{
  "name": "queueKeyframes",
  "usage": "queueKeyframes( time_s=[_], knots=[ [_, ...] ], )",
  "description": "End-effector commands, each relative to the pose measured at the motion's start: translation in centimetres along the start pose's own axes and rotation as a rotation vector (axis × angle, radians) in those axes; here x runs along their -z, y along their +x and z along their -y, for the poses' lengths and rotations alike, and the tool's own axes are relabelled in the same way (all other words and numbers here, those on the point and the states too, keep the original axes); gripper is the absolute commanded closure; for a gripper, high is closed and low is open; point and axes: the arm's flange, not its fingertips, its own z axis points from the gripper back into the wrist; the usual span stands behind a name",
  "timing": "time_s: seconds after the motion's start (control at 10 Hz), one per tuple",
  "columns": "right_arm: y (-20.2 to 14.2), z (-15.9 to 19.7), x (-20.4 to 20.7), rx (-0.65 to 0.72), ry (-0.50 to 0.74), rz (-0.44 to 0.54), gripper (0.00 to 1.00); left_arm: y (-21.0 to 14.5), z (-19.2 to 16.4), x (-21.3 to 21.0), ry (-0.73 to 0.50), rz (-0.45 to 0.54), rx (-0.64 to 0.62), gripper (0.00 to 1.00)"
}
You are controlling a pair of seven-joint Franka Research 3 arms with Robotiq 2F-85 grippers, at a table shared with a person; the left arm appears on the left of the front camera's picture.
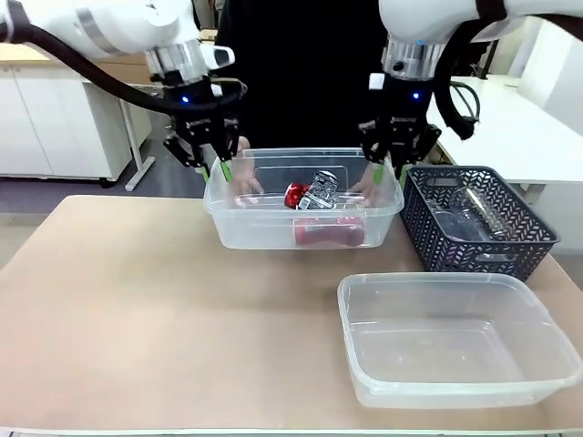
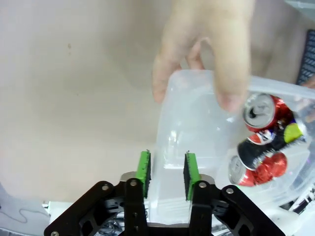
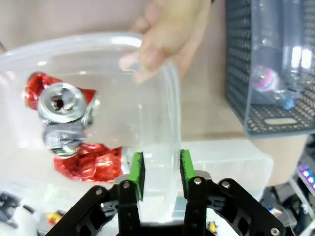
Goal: Sort the waste into each basket.
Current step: Release the Organizing box you were holding, then pick up the Organizing box on the right side of the table and lift it.
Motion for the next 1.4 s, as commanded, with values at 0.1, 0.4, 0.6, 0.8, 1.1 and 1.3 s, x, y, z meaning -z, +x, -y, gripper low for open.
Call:
queueKeyframes(
  time_s=[0.1, 0.4, 0.6, 0.8, 1.1, 1.3],
  knots=[
    [-4.2, 3.6, -1.3, -0.028, 0.138, 0.144, 0.0, -3.5, -2.2, -2.9, -0.055, 0.125, 0.027, 0.11],
    [-6.5, 4.8, -1.6, -0.085, 0.193, 0.189, 0.0, -5.8, -3.1, -3.5, -0.093, 0.14, 0.071, 0.0],
    [-6.9, 5.1, -1.2, -0.082, 0.191, 0.2, 0.0, -6.2, -3.2, -3.3, -0.114, 0.147, 0.087, 0.0],
    [-6.8, 4.3, -2.0, -0.056, 0.15, 0.191, 0.0, -5.8, -2.6, -3.8, -0.08, 0.134, 0.063, 0.0],
    [-6.8, 4.3, -2.0, -0.056, 0.15, 0.191, 0.0, -5.8, -2.6, -3.8, -0.08, 0.134, 0.063, 0.0],
    [-6.8, 4.3, -2.0, -0.056, 0.15, 0.191, 0.0, -5.8, -2.6, -3.8, -0.08, 0.134, 0.063, 0.0]
  ],
)
